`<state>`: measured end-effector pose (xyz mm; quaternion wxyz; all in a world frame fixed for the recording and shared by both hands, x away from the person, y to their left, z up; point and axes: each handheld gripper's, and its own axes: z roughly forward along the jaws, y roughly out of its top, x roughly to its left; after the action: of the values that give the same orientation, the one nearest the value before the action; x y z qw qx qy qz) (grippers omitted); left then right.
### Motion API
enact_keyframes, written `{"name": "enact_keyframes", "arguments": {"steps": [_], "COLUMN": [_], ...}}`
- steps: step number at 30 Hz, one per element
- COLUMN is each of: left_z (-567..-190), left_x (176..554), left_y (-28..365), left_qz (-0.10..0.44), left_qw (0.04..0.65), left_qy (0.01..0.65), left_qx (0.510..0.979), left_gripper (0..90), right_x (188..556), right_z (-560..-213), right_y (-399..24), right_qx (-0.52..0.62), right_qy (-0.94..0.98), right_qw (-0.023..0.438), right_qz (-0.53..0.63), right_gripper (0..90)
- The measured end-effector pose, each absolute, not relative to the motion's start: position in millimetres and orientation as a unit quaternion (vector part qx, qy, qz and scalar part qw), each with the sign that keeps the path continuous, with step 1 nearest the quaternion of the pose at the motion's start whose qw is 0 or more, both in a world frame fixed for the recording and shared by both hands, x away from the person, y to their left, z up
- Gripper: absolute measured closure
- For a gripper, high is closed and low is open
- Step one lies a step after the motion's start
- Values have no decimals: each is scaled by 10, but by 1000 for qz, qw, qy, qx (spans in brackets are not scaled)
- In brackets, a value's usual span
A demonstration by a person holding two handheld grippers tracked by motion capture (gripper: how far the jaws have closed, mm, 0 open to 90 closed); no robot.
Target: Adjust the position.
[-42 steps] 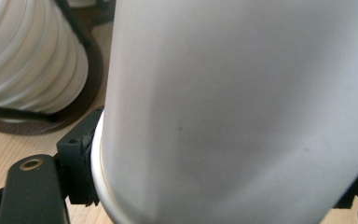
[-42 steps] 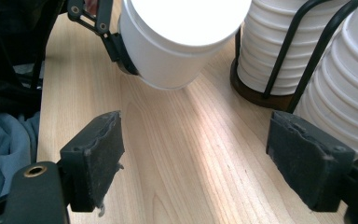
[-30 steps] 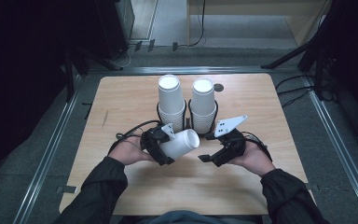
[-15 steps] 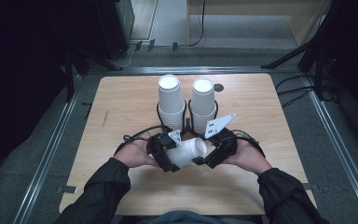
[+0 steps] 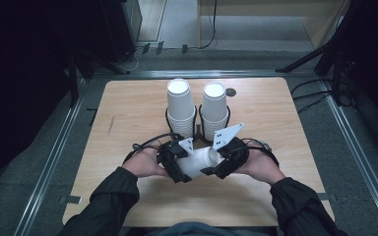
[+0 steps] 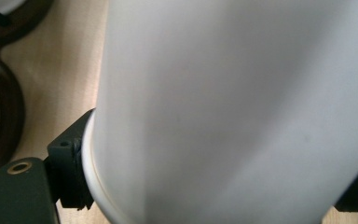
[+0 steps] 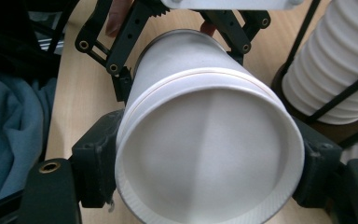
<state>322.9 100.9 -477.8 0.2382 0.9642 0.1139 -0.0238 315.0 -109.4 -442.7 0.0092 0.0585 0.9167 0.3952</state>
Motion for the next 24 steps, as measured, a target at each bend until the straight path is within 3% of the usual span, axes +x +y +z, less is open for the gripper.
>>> {"name": "enact_keyframes", "arguments": {"steps": [3, 8, 10, 24], "left_z": [-4750, -4728, -4703, -4600], "left_x": [3237, 3242, 3235, 3247], "left_y": [1033, 1048, 1071, 1246], "left_qz": [-20, -12, 6, -2], "left_qw": [259, 275, 285, 365], "left_qy": [119, 130, 130, 143], "left_qx": [958, 953, 950, 920], "left_gripper": [127, 36, 36, 19], "right_x": [3173, 3204, 3206, 3197], "right_z": [-4409, -4390, -4384, -4371], "right_y": [-1139, -1199, -1226, -1436], "right_qx": [68, 78, 85, 120], "right_qy": [913, 909, 906, 889], "right_qw": [7, 9, 4, 9], "right_qz": [402, 409, 415, 442], "right_gripper": [244, 243, 243, 241]}}
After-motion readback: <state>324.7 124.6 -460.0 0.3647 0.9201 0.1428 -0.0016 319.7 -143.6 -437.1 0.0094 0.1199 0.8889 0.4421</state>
